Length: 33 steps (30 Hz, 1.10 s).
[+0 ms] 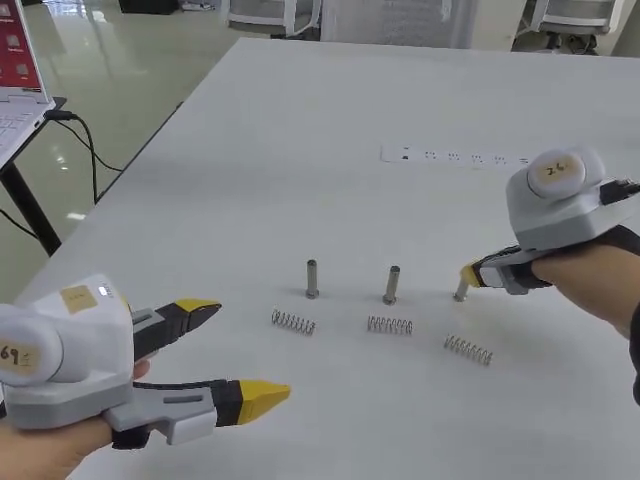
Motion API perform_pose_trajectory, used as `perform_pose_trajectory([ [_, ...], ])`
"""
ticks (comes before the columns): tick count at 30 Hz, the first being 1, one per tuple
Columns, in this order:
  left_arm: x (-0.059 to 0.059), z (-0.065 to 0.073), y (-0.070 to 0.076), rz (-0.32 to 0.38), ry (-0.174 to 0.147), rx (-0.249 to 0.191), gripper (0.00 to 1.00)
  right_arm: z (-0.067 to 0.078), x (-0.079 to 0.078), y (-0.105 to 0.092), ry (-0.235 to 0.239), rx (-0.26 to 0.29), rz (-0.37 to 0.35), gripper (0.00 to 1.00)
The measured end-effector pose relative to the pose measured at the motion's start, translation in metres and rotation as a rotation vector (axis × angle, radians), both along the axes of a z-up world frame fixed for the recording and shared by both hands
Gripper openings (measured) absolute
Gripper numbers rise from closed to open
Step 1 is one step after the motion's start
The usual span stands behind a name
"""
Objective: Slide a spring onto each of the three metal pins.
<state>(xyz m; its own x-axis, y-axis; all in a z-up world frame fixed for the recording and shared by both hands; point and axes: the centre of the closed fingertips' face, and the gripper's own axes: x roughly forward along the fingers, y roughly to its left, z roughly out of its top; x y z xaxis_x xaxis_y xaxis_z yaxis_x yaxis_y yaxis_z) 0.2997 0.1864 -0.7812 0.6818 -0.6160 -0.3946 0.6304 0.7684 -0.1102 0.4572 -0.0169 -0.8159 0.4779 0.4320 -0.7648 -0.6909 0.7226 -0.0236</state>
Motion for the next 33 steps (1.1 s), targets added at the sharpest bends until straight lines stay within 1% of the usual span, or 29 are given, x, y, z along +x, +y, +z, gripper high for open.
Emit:
perform_pose_trajectory([
  [4,0.0,0.0,0.001,0.002,0.0,0.0,0.75,-0.002,-0.001,0.0,-0.001,-0.005,0.008,0.15],
  [12,0.001,-0.001,0.0,-0.001,0.002,0.001,0.75,-0.003,-0.003,-0.001,-0.001,0.004,0.01,0.18],
  [19,0.002,0.0,0.0,-0.002,0.0,0.0,0.75,-0.001,-0.005,-0.002,-0.009,0.014,0.015,0.2],
  [29,0.002,-0.001,0.0,-0.003,0.001,-0.001,0.75,0.001,-0.013,-0.008,-0.012,0.014,0.021,0.2],
  [33,0.001,-0.002,0.0,-0.004,0.002,0.0,0.75,-0.001,-0.018,-0.01,-0.007,0.013,0.026,0.21],
])
